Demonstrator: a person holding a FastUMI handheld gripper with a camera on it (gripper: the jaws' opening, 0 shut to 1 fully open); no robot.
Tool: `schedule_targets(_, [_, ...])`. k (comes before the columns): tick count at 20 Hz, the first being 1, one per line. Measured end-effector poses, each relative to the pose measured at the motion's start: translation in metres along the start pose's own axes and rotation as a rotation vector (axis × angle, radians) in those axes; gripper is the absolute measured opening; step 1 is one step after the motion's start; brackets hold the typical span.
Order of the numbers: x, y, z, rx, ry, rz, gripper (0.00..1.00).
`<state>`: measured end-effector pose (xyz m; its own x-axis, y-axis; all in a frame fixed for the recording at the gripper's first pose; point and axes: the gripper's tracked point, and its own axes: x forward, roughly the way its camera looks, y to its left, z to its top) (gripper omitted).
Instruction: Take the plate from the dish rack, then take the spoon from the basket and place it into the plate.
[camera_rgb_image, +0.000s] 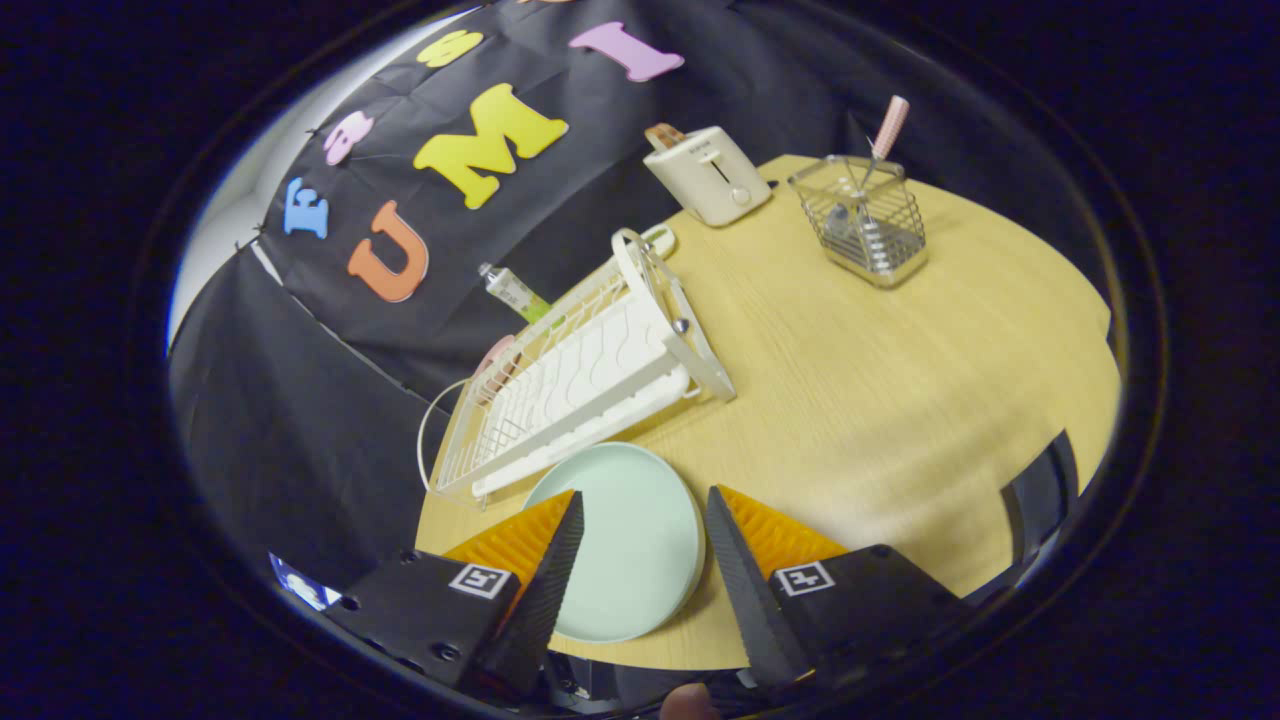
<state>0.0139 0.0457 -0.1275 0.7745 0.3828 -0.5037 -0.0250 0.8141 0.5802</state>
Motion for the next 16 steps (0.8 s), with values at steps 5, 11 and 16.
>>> schedule_targets(5, [-0.053, -0.028, 0.057, -0.189, -0.211, -0.05, 0.95])
schedule_targets(11, [-0.09, -0.099, 0.118, -0.358, -0.444, -0.196, 0.98])
schedule_targets(16, [-0.083, -0.156, 0.162, -0.427, -0.527, -0.294, 0.98])
